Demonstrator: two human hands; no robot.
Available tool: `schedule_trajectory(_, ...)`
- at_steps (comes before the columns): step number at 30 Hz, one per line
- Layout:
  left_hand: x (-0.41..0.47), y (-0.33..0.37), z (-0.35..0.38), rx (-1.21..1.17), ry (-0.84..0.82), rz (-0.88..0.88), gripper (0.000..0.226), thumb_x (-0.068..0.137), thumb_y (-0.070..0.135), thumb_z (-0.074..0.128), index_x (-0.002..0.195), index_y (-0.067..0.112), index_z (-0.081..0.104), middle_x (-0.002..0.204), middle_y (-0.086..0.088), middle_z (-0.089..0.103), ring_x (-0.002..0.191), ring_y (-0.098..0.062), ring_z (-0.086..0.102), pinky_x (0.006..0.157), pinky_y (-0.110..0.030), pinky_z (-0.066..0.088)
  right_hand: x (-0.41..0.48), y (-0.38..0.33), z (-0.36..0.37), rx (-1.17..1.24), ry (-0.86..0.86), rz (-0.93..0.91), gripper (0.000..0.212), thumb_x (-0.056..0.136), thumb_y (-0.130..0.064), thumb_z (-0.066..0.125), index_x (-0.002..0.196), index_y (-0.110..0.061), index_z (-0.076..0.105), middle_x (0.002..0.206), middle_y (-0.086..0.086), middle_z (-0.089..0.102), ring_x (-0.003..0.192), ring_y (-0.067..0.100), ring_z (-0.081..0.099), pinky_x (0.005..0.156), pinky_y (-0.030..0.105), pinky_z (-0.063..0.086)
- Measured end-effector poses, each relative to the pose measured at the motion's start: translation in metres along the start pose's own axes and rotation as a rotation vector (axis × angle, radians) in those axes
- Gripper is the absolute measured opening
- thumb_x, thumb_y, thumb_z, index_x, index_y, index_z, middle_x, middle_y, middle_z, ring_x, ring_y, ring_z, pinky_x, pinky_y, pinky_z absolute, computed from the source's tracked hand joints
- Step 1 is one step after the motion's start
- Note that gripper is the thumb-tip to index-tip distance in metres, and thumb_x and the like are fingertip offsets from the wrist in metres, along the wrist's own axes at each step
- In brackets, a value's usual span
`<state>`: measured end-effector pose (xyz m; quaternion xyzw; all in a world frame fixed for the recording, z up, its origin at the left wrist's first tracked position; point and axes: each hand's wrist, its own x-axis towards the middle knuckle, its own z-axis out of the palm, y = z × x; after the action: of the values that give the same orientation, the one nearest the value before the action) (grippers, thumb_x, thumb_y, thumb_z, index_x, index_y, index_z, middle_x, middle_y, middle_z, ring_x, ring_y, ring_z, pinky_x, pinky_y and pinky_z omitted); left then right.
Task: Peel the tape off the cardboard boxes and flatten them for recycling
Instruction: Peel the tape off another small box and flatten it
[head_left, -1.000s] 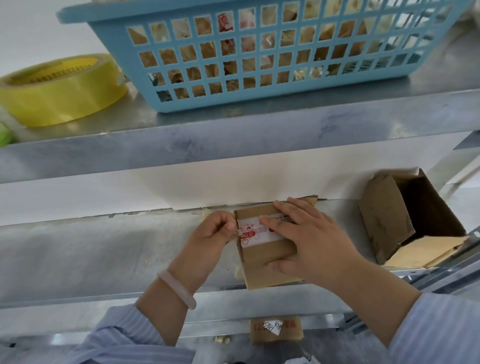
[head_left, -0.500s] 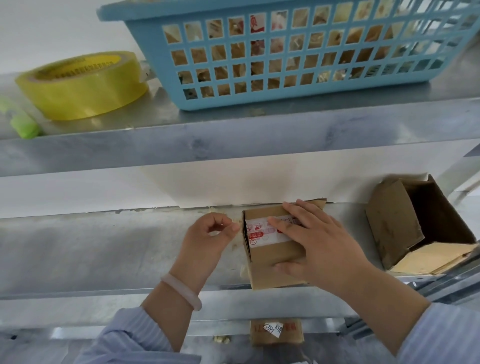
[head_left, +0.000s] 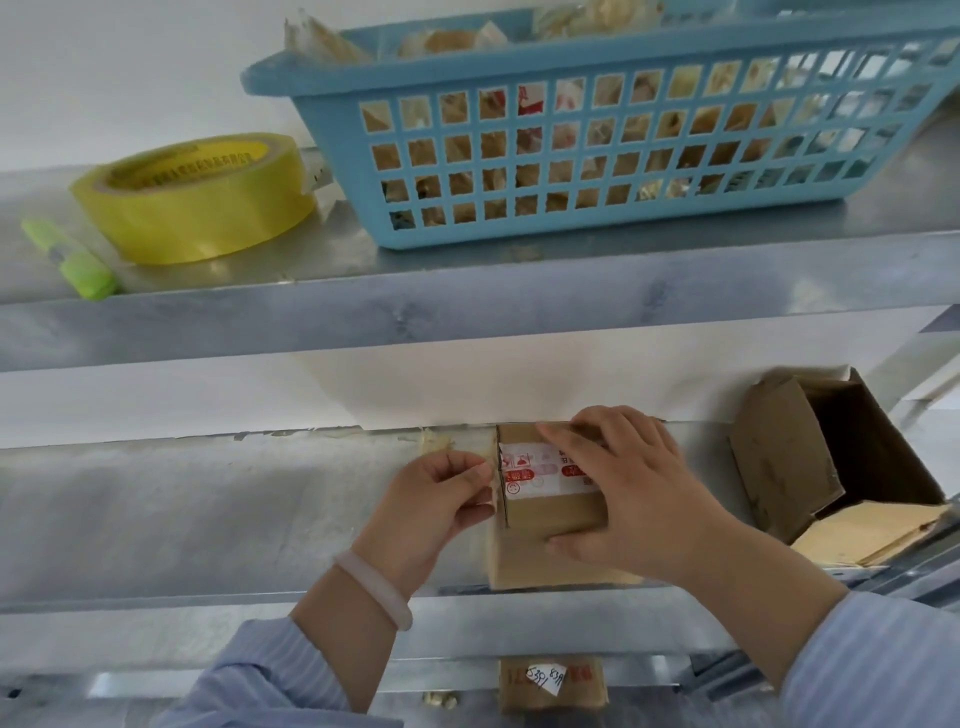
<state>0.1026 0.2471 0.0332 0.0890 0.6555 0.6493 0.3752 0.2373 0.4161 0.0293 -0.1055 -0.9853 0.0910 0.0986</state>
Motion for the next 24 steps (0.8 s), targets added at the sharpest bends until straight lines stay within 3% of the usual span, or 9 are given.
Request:
schedule_trajectory(2,-0.002,0.015,0.004,0.065,-0.004,0.13,0.015,0.09,0.005,0.062,0.078,0.01,0.069,0.071,-0.004,0.067,0.067,-0.013,0.062,0.066,-0.026,0.056,-0.002,0.002,-0.001,0.104,0.062,0.006,0.1,0.06,-0.081,0.056,0.146,-0.034,0.035,0.134,-0.004,0.038,0.126,0.02,0.036,0.112,0.044,0.028)
schedule_trajectory(4,-0.004,0.031,0.007,0.26,-0.014,0.274,0.015,0.088,0.008,0.066,0.076,0.017,0.07,0.063,0.004,0.068,0.06,-0.006,0.063,0.059,-0.019,0.053,-0.005,-0.001,-0.002,0.228,0.092,0.008,0.102,0.062,-0.084,0.057,0.148,-0.04,0.025,0.146,-0.01,0.029,0.133,0.016,0.032,0.112,0.039,0.028)
schedule_trajectory(6,-0.003,0.043,0.014,0.48,-0.063,0.37,0.014,0.087,0.012,0.068,0.077,0.021,0.07,0.064,0.006,0.07,0.06,-0.004,0.065,0.058,-0.017,0.053,-0.007,-0.007,-0.003,0.325,0.095,-0.001,0.103,0.064,-0.085,0.057,0.149,-0.048,0.012,0.156,-0.02,0.013,0.141,0.009,0.024,0.111,0.029,0.025)
schedule_trajectory(9,0.002,0.048,0.027,0.69,-0.101,0.425,0.015,0.088,0.018,0.067,0.076,0.027,0.069,0.069,0.01,0.071,0.064,-0.003,0.065,0.064,-0.017,0.052,-0.009,-0.012,0.0,0.394,0.137,0.001,0.095,0.069,-0.081,0.056,0.149,-0.047,0.016,0.157,-0.021,0.015,0.142,0.004,0.021,0.113,0.026,0.025)
schedule_trajectory(13,0.005,0.044,0.038,0.78,-0.099,0.466,0.014,0.09,0.034,0.063,0.077,0.034,0.067,0.074,0.018,0.069,0.069,0.002,0.063,0.067,-0.016,0.049,-0.015,-0.009,0.0,0.446,0.221,0.07,0.094,0.065,-0.075,0.065,0.145,-0.035,0.036,0.151,-0.016,0.03,0.14,0.005,0.027,0.109,0.025,0.03)
schedule_trajectory(16,0.002,0.043,0.041,0.837,-0.158,0.493,0.012,0.076,0.048,0.072,0.079,0.037,0.067,0.079,0.024,0.068,0.074,0.004,0.062,0.066,-0.014,0.049,-0.019,-0.007,-0.002,0.452,0.228,0.058,0.095,0.065,-0.07,0.071,0.144,-0.028,0.04,0.149,-0.016,0.031,0.139,-0.001,0.025,0.11,0.023,0.031)
schedule_trajectory(19,0.002,0.039,0.047,0.879,-0.149,0.508,0.012,0.075,0.039,0.077,0.08,0.035,0.067,0.079,0.022,0.067,0.074,0.004,0.061,0.069,-0.018,0.051,-0.022,-0.005,-0.001,0.493,0.205,0.056,0.096,0.064,-0.066,0.074,0.145,-0.03,0.037,0.155,-0.02,0.023,0.14,-0.003,0.023,0.11,0.018,0.027)
schedule_trajectory(24,0.003,0.028,0.059,0.899,-0.162,0.542,0.014,0.083,0.028,0.071,0.077,0.035,0.061,0.071,0.021,0.062,0.072,0.009,0.056,0.062,-0.004,0.04,-0.029,0.003,0.005,0.522,0.23,0.053,0.094,0.065,-0.061,0.077,0.144,-0.026,0.04,0.155,-0.015,0.026,0.141,0.0,0.025,0.109,0.013,0.024)
